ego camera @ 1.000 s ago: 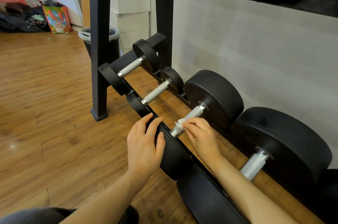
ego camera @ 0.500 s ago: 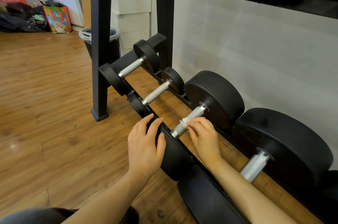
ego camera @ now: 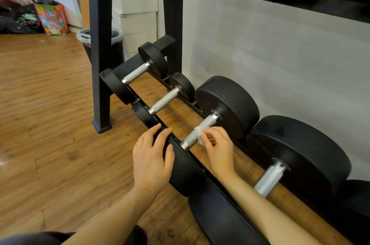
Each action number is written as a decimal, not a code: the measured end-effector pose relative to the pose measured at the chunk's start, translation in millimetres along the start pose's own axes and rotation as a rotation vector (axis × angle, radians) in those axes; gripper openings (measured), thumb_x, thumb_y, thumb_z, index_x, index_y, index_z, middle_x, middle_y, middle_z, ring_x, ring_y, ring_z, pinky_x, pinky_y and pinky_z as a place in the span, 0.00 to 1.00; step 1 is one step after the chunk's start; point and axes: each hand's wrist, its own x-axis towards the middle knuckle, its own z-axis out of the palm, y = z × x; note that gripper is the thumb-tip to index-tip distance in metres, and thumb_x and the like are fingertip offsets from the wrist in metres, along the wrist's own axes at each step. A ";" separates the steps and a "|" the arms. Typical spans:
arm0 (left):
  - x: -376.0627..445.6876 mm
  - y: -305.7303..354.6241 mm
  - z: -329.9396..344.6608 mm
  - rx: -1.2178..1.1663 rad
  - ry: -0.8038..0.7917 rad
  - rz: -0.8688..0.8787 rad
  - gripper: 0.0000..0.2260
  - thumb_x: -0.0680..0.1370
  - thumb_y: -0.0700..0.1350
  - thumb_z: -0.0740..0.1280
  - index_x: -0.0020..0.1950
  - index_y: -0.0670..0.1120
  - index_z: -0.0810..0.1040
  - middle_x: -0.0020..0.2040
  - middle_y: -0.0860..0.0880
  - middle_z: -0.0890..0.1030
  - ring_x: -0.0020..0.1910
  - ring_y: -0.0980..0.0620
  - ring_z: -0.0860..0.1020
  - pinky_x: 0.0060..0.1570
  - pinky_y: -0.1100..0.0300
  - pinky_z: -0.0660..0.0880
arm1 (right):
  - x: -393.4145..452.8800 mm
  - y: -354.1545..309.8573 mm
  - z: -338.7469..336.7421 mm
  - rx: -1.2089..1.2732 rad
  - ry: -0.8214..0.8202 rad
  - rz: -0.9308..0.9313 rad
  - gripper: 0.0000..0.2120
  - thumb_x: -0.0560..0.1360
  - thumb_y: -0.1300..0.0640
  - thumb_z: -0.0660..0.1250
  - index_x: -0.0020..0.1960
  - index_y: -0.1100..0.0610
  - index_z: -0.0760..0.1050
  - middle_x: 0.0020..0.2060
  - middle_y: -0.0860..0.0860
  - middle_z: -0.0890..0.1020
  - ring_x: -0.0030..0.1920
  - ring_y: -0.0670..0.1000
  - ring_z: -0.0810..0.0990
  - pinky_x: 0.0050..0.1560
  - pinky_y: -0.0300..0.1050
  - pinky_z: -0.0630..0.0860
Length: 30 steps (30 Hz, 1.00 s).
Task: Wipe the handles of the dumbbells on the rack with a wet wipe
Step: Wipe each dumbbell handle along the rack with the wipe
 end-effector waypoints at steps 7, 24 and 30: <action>0.5 -1.7 0.9 0.003 0.005 0.011 0.21 0.79 0.53 0.54 0.69 0.50 0.74 0.70 0.48 0.72 0.70 0.49 0.68 0.68 0.51 0.61 | -5.6 -1.1 1.9 -0.044 -0.173 -0.024 0.09 0.76 0.61 0.68 0.56 0.53 0.79 0.50 0.42 0.76 0.51 0.41 0.76 0.50 0.34 0.75; 1.5 -2.3 1.1 -0.006 0.013 0.026 0.21 0.79 0.52 0.55 0.68 0.49 0.75 0.69 0.47 0.73 0.68 0.47 0.69 0.66 0.46 0.66 | -7.0 -1.8 2.2 -0.111 -0.055 -0.037 0.09 0.76 0.63 0.68 0.55 0.57 0.80 0.48 0.43 0.74 0.49 0.38 0.75 0.49 0.30 0.73; 1.2 -2.4 1.1 -0.004 0.014 0.025 0.21 0.79 0.53 0.54 0.69 0.49 0.75 0.69 0.48 0.72 0.69 0.49 0.68 0.67 0.50 0.62 | -9.1 -1.3 4.6 -0.118 -0.149 -0.081 0.09 0.76 0.63 0.69 0.55 0.57 0.79 0.49 0.43 0.75 0.49 0.41 0.76 0.50 0.34 0.75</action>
